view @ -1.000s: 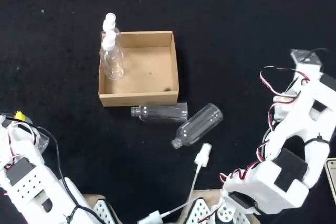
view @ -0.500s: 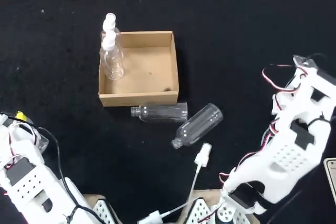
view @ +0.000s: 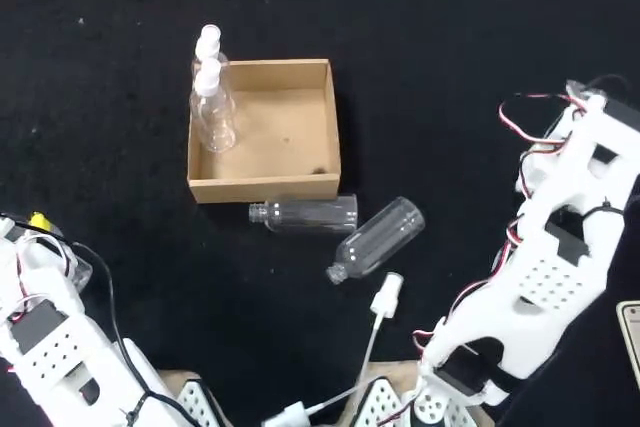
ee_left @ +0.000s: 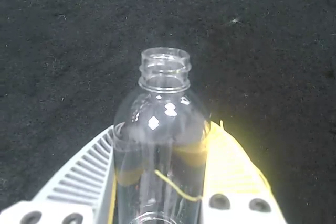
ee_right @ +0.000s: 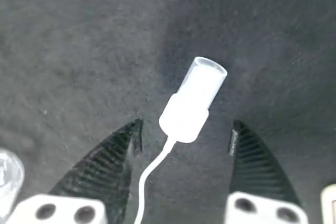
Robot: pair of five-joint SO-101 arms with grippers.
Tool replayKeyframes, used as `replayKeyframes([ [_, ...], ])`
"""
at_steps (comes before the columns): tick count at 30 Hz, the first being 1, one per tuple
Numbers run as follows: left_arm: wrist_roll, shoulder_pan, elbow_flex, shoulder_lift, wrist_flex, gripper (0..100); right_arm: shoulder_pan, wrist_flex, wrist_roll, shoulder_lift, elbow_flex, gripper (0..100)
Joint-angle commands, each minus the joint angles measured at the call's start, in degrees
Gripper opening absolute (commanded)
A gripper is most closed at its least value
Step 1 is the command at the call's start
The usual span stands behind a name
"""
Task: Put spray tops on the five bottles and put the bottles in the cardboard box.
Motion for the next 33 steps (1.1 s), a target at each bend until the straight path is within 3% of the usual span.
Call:
replayKeyframes([
  [1,-0.62,0.48,-0.84,-0.97,0.18,3,-0.79,-3.16,-4.22,1.54,-3.47,22.7],
  [6,-0.62,0.48,-0.84,-0.97,0.18,3,-0.7,-3.43,-6.24,4.53,-3.3,20.3],
  [11,-0.62,0.48,-0.92,-0.97,0.18,3,-0.79,-2.9,-5.54,4.53,-4.18,0.5],
  [15,-0.62,0.48,-0.92,-0.97,0.18,3,-2.81,1.05,6.42,2.51,-6.2,0.8],
  [20,-0.7,0.48,-0.92,-0.97,0.18,3,-3.34,0.62,37.89,1.1,-5.85,1.0],
  [22,-0.7,0.48,-0.92,-0.97,0.18,3,-1.05,0.53,46.07,0.84,-5.14,1.0],
  [27,-0.7,0.48,-0.92,-0.97,0.09,3,3.69,-1.49,53.27,-1.45,-1.63,1.0],
  [33,-0.7,0.48,-1.01,-0.97,-0.18,3,5.98,-14.15,53.63,-7.16,13.85,1.0],
])
